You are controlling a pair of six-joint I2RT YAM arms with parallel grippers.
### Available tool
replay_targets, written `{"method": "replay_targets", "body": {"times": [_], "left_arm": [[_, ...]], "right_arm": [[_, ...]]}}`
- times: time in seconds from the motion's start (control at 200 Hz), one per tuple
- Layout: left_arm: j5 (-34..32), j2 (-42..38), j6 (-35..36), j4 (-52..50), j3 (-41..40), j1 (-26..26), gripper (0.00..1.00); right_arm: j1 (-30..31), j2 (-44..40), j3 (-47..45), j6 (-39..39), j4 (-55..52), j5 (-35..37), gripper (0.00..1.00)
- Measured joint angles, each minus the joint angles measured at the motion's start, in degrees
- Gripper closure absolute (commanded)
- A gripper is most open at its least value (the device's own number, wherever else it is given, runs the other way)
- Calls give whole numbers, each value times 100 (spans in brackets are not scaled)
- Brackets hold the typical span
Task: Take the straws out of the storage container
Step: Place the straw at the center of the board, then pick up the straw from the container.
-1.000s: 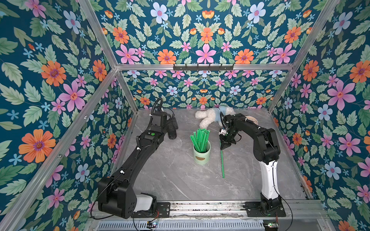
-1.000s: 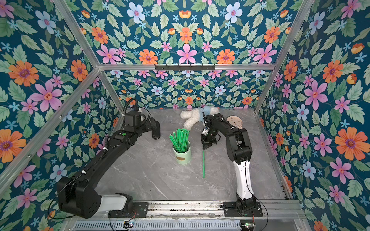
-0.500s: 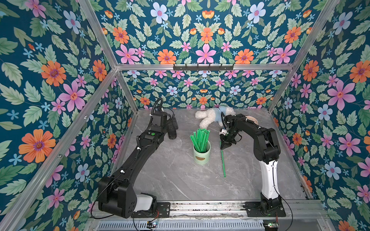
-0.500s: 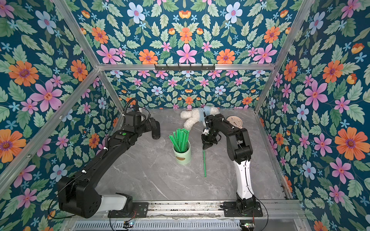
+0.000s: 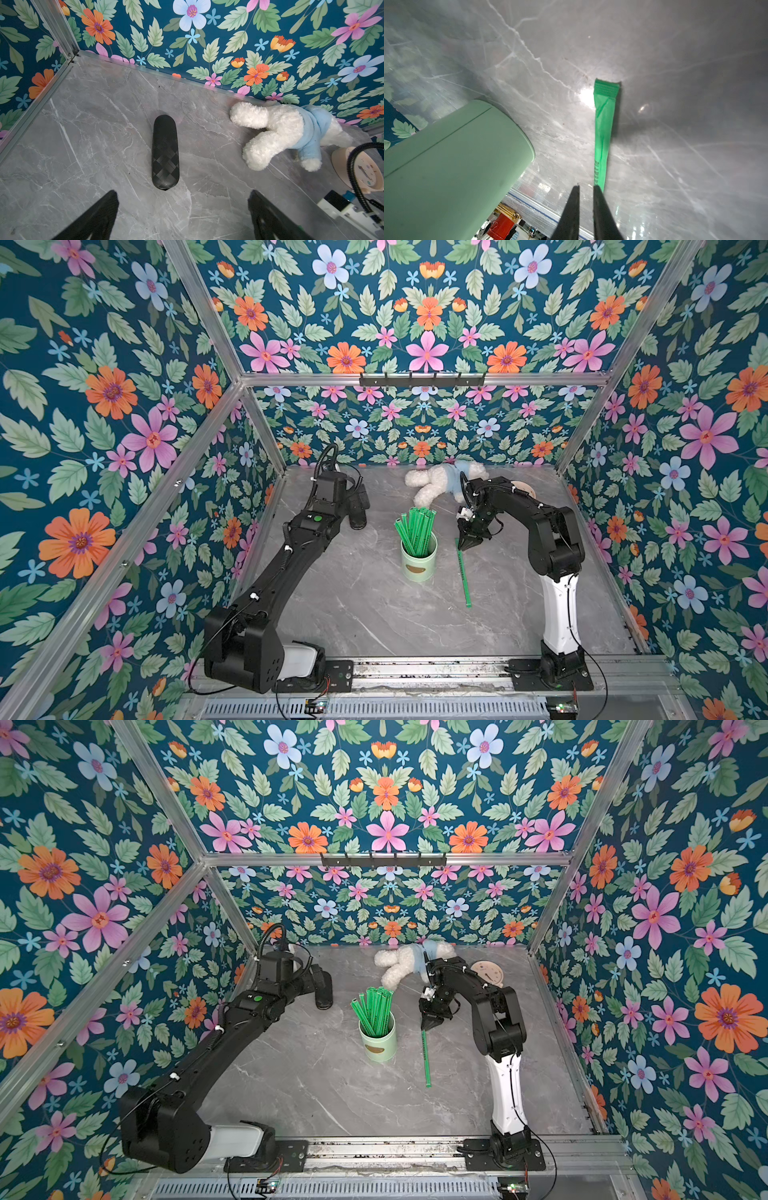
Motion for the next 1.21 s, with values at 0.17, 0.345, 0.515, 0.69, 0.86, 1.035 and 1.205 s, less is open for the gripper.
{"method": "replay_targets", "body": {"times": [0.17,0.345,0.515,0.69,0.86,1.035,1.205], "left_arm": [[0,0,0,-2,0,0,0],[-2,-33,0,-2,0,0,0],[-7,-55,-2,-2,0,0,1],[-55,-133,-2,-2,0,0,0],[-87,-162,-2,-2,0,0,1],[-105,-162,-2,-2,0,0,1],[-105,-162,-2,-2,0,-4,1]], "right_arm": [[42,-1250,-756,149,597,190,82],[485,-2848,-1604,295,1244,730,78],[1502,-4096,-1904,236,1775,1427,68],[2065,-4544,-2037,33,2385,1620,65],[2214,-4111,-1794,-33,2710,1543,67],[2492,-3523,-1429,-146,2839,1423,72],[2555,-3084,-1198,-153,2883,1287,74]]}}
